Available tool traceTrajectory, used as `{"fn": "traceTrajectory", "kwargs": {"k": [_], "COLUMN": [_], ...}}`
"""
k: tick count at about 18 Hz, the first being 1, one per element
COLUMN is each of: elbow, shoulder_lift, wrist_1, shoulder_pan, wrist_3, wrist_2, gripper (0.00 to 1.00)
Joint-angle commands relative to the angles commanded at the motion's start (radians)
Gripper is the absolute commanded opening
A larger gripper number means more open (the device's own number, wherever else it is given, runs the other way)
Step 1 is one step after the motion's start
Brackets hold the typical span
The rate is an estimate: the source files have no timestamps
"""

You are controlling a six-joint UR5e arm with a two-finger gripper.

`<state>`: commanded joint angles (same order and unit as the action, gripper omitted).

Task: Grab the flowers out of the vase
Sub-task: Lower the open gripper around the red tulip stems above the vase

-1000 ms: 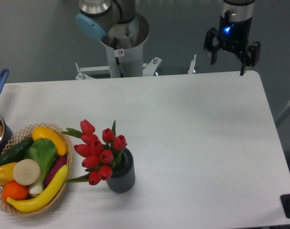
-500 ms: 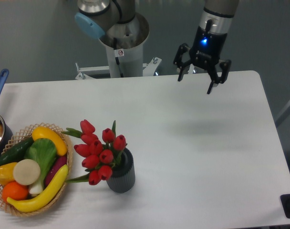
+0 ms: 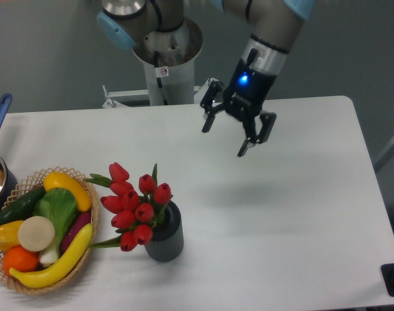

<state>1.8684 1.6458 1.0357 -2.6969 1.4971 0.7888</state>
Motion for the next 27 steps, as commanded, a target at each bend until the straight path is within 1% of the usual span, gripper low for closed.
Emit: {"fn": "traceTrajectory", "kwargs": {"k": [5,7,9,12,14,16,20,27], "elbow": [0.000,0.000,-0.003,-0.018,-0.032,-0.029,-0.041,-0.044], "shoulder_lift": [0.087,0.108,0.123,0.163,0.180,0.187,0.195,0.215], "wrist_1": [-0.107,-0.135,-0.141,-0.158,-0.166,-0.166,-0.167,-0.167], "shoulder_pan": [0.046,0.049,0.066,0.080,0.088,0.094,0.109,0.135], "wrist_3": [0.002,0.003,0.003,-0.001,-0.009,-0.015,-0.104,-0.104], "wrist_2": [-0.115,-0.135,-0.144,-0.204,-0.203,-0.206,-0.207,-0.207], "gripper": [1.00,1.00,1.00,1.00,1.00,1.00,1.00,1.00]}}
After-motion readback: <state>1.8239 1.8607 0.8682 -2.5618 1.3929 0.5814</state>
